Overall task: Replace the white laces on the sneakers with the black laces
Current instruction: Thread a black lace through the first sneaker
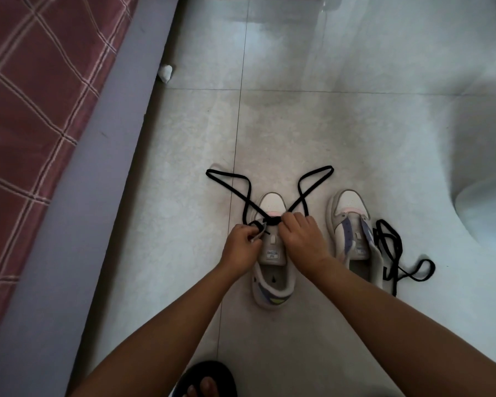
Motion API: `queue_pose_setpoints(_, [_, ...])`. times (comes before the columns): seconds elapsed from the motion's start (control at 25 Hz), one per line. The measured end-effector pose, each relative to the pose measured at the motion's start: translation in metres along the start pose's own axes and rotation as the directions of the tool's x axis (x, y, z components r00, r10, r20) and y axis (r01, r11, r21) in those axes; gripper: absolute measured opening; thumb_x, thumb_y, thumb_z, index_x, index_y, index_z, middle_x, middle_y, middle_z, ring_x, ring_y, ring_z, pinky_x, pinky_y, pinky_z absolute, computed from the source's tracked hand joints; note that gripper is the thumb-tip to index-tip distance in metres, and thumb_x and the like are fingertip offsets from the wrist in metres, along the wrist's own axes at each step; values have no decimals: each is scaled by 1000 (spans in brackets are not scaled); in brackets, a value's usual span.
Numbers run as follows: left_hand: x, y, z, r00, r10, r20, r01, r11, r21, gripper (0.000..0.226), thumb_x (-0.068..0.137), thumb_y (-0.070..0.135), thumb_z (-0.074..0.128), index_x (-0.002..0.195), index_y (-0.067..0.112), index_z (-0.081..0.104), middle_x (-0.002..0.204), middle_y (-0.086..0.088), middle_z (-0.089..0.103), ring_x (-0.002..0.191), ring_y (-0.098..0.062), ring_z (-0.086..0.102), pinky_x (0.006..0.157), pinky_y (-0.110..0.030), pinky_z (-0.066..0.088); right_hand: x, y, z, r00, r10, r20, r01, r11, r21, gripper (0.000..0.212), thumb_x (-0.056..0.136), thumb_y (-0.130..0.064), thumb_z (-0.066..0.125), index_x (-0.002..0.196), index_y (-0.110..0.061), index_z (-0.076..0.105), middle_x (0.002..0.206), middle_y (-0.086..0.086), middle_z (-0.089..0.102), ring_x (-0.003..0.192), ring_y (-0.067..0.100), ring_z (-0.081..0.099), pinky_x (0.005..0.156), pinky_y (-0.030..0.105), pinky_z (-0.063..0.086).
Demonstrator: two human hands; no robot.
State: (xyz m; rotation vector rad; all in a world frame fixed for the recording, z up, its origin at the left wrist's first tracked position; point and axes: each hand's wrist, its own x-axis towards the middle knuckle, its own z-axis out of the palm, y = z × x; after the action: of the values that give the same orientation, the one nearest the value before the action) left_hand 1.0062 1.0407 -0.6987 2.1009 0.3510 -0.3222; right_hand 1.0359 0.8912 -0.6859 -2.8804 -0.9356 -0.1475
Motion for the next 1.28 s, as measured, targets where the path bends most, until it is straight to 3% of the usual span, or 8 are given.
queue_pose_setpoints(0.12, [1,-3,2,1000,-11,12,12,999,-45,14,84,1,54,83,-2,68,83,-14,64,77,-15,57,67,-29,45,-4,6,5,994,-78,-82,88,988,127,14,75,-3,52,65,-3,63,69,14,64,55,27,59,48,29,47])
queue_pose_setpoints(0.32, [-1,-3,1,995,-97,32,101,981,-168,18,87,4,53,85,11,70,85,-12,69,76,-13,60,68,-29,50,13,1,13,956,107,272,-185,943,278,12,83,-11,63,91,-2,63,95,14,65,91,30,56,76,37,40])
queue_pose_setpoints(0.48, [-3,1,0,997,-74,35,80,978,-194,21,86,1,52,84,11,70,74,2,66,67,-4,58,58,-13,46,15,-8,26,935,181,304,-252,944,213,24,93,-18,48,110,-10,63,114,8,61,106,26,51,87,33,35])
queue_pose_setpoints(0.64, [-5,1,1,997,-55,45,60,990,-126,14,86,6,52,84,7,67,84,-4,63,73,-12,59,66,-26,48,13,-17,21,962,232,141,-266,914,307,13,82,-2,60,92,-4,69,93,13,66,86,32,59,74,37,42])
queue_pose_setpoints(0.72, [-11,-1,5,998,-52,47,46,991,126,24,90,19,52,109,10,64,113,-5,55,95,-20,58,78,-32,48,8,-23,21,945,325,35,-309,854,418,8,72,6,67,77,-1,66,77,15,65,70,34,59,64,39,43])
queue_pose_setpoints(0.84, [-22,-1,17,998,15,60,-45,843,536,37,98,30,39,129,12,48,127,-6,45,100,-23,56,71,-30,42,6,-31,17,922,385,-31,-311,788,531,12,69,10,68,68,1,62,67,15,62,61,33,57,58,41,45])
queue_pose_setpoints(1.08, [-15,22,26,960,-280,-11,271,917,293,33,99,22,32,126,3,32,117,-17,56,102,-31,58,74,-32,39,2,-29,-4,961,139,-240,-19,896,443,24,59,19,74,62,-2,62,59,11,58,51,24,55,50,29,45])
queue_pose_setpoints(1.28, [-20,21,18,951,-303,62,275,919,282,40,97,30,40,129,9,30,121,-15,53,106,-30,56,76,-29,37,-15,-36,-42,943,-7,-332,166,875,454,23,58,21,74,67,1,68,70,13,67,61,22,62,60,29,48])
